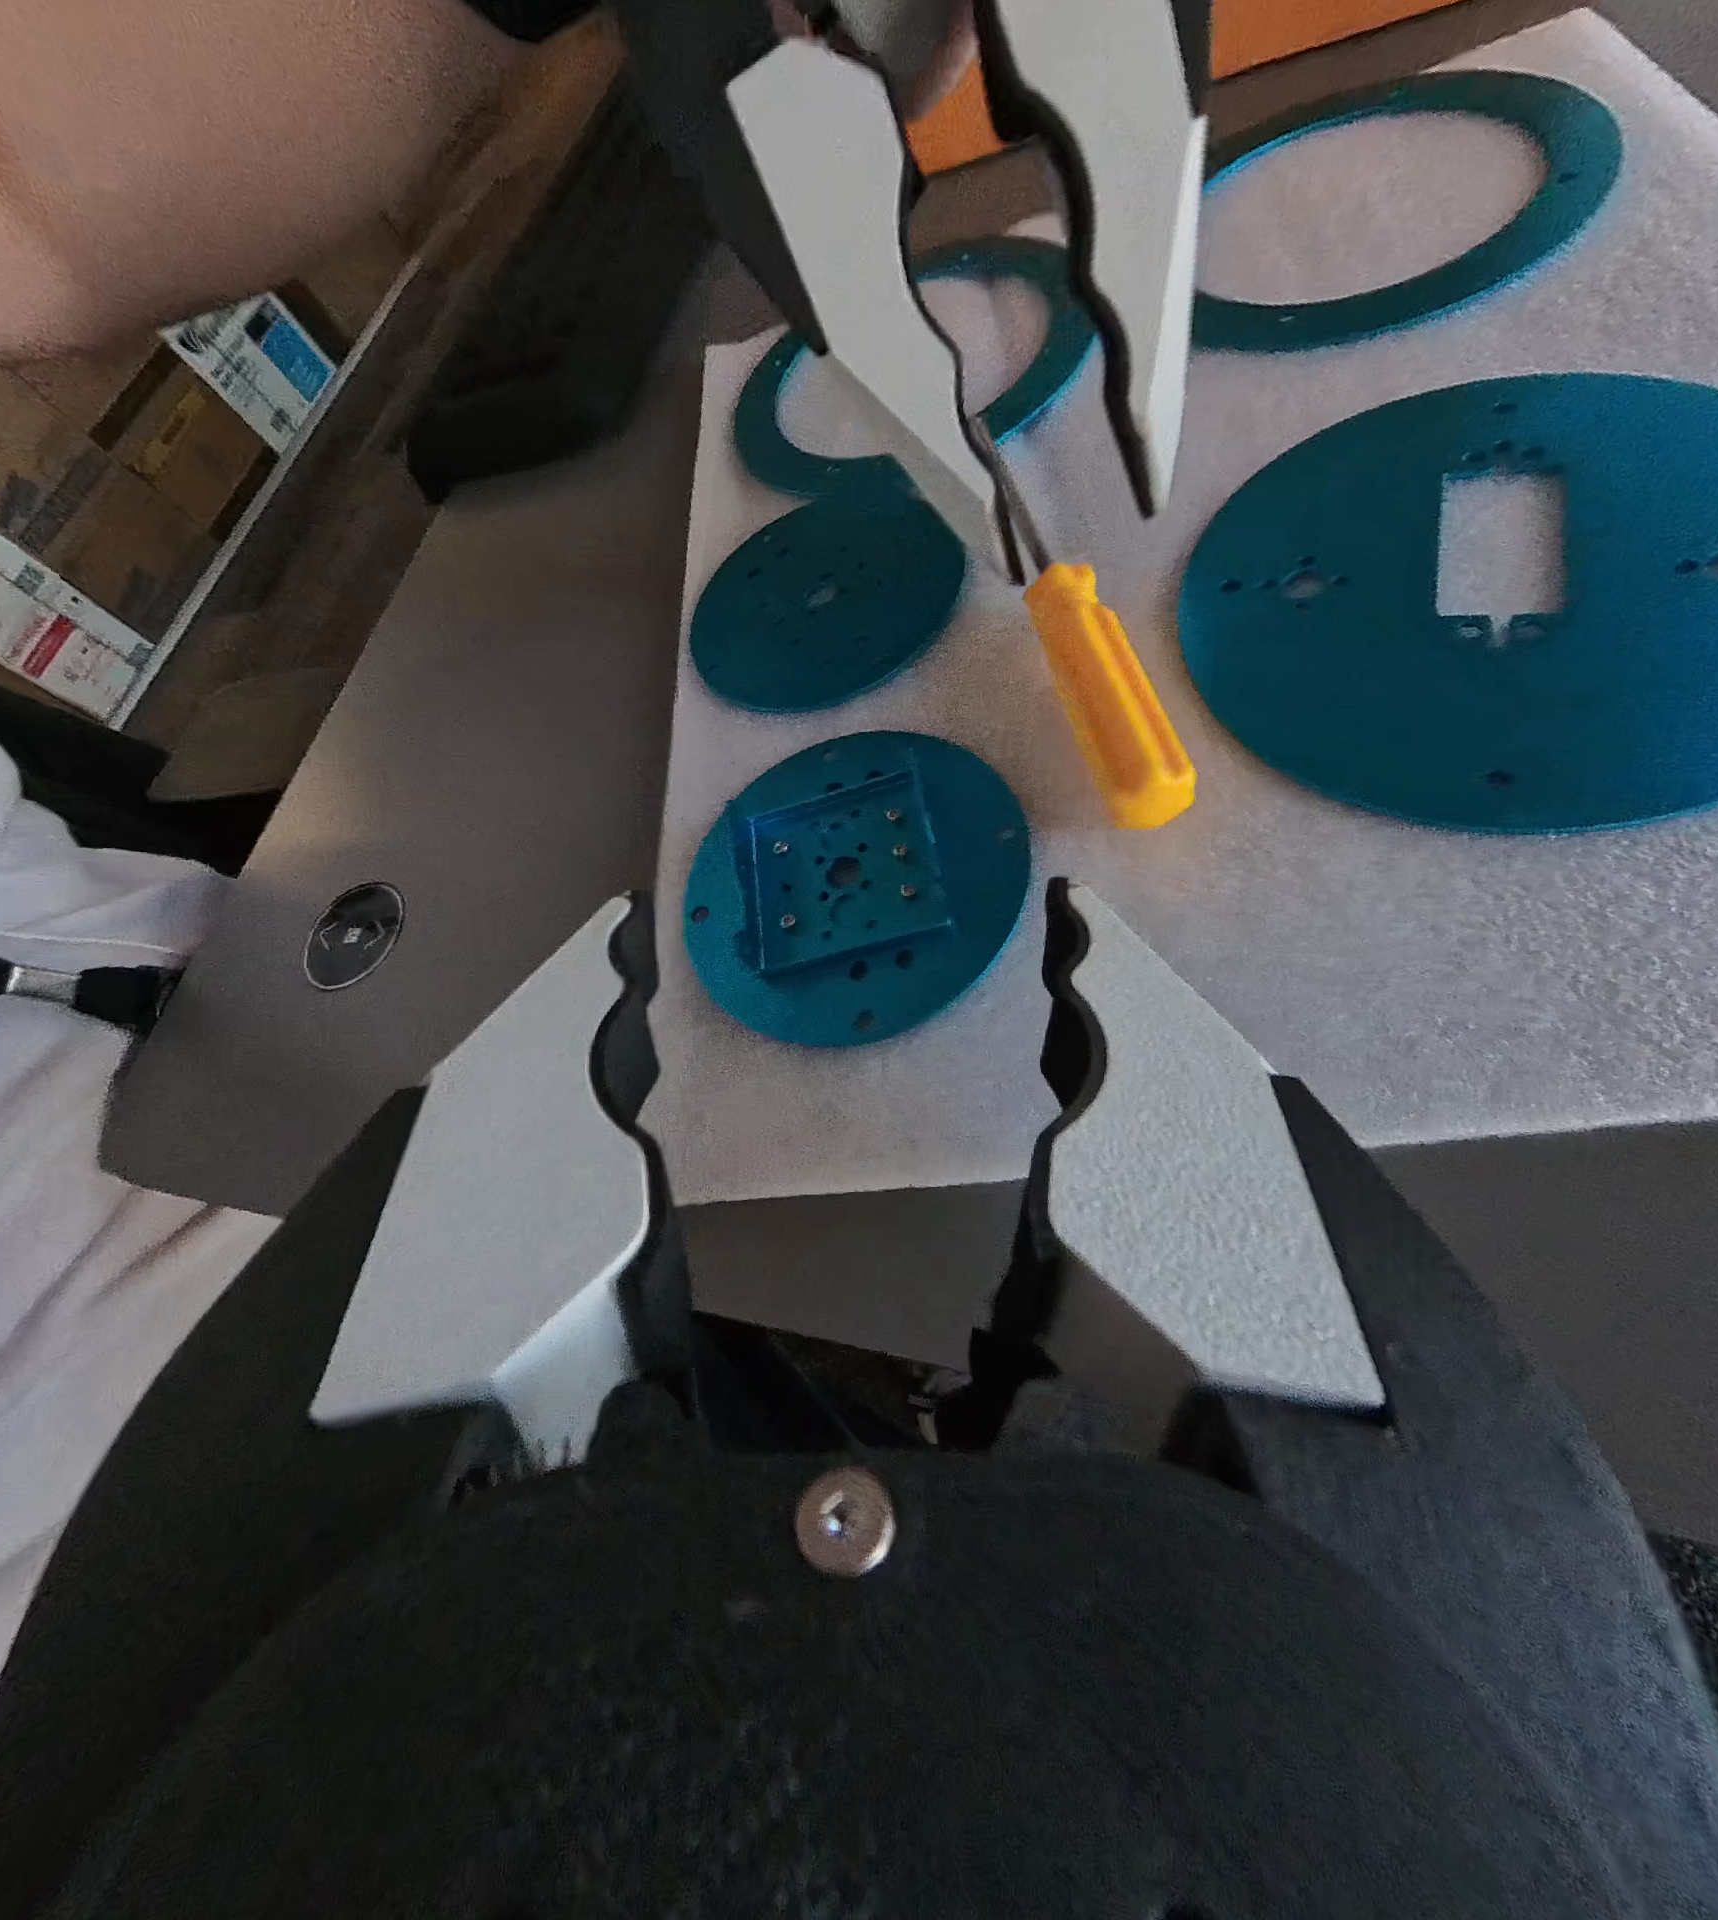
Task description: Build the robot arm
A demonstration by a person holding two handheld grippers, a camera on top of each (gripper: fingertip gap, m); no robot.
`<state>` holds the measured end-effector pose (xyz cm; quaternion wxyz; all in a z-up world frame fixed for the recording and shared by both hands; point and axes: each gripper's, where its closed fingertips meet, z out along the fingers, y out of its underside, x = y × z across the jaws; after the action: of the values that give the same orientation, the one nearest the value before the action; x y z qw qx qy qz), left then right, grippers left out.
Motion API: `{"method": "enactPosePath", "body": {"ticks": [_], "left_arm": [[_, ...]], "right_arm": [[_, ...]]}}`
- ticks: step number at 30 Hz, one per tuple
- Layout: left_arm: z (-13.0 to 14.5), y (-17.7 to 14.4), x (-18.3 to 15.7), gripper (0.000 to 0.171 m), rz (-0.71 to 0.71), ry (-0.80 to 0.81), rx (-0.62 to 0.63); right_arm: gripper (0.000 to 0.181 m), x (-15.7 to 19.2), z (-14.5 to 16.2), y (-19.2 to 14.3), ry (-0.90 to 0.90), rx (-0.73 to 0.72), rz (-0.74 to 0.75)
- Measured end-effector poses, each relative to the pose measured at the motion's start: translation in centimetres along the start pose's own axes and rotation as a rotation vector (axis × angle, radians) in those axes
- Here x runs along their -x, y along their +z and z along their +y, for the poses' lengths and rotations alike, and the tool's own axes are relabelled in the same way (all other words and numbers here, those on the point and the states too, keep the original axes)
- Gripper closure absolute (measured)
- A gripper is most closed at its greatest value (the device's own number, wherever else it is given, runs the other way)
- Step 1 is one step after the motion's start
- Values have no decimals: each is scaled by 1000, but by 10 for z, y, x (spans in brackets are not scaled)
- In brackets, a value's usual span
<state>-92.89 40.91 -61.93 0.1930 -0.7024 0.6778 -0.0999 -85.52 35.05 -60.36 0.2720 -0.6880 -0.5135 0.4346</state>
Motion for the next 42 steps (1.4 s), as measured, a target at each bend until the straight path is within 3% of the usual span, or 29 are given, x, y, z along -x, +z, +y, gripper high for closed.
{"method": "enactPosePath", "body": {"ticks": [3,7,9,13,24,42], "left_arm": [[4,-14,6,131,-42,-37,-5],[-27,-30,-39,116,43,-71,-226],[-38,-22,-57,108,14,-21,-282],[-46,3,-67,94,6,-7,-272],[-41,16,-75,105,114,7,-255],[-42,14,-75,108,91,6,-277]], "right_arm": [[93,5,8,2,-121,11,58],[95,5,12,0,-236,42,127],[98,2,15,2,-232,75,123],[102,0,21,3,-269,137,122],[110,2,21,5,-291,110,121],[113,5,19,5,-285,76,110]]}}
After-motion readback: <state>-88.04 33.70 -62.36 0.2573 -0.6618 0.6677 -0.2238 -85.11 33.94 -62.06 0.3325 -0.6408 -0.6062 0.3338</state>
